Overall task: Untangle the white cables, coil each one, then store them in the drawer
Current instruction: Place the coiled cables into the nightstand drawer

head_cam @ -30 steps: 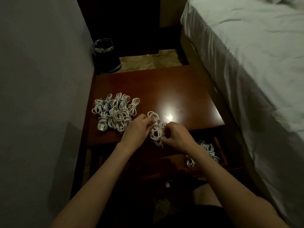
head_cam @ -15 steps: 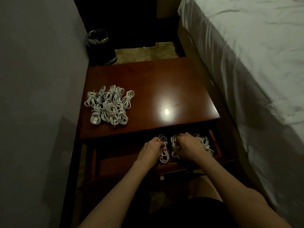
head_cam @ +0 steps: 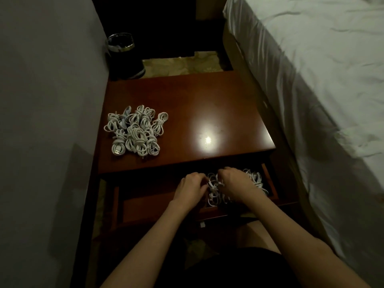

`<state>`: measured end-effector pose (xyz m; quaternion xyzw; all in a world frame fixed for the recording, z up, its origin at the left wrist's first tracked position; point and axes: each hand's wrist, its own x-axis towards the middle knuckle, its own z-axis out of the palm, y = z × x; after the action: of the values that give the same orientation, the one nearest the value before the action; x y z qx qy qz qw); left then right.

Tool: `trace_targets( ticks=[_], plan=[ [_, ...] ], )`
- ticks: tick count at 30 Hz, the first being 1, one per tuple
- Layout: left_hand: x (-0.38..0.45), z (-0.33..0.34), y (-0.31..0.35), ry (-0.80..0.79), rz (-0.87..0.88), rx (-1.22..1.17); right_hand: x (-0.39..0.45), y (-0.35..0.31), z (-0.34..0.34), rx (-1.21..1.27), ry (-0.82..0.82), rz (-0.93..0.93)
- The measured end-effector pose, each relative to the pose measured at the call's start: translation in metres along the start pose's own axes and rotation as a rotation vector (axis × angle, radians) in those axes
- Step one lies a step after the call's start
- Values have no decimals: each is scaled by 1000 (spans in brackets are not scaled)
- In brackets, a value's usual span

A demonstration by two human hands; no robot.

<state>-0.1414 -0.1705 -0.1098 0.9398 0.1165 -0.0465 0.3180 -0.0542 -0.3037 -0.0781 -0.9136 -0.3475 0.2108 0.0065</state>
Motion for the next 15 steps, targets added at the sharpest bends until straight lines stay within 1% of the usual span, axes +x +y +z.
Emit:
trace_targets(
  ticks=[3,6,8,10,12,15],
  plan=[
    [-2,-42,-10,115,5,-25,8,-29,-32,155,135,-26],
    [2,-94,-23,304,21,-56,28,-64,-58,318,307,-104],
    [4,-126,-38,407,-30,-27,45,-90,-69,408,367,-152],
    [7,-147,-60,455,-114,-11,63,-111,-70,431,366,-176],
    [8,-153,-80,434,-181,29,81,-126,-63,418,335,-179],
    [9,-149,-91,395,-186,96,99,-140,-50,391,289,-189]
  ],
)
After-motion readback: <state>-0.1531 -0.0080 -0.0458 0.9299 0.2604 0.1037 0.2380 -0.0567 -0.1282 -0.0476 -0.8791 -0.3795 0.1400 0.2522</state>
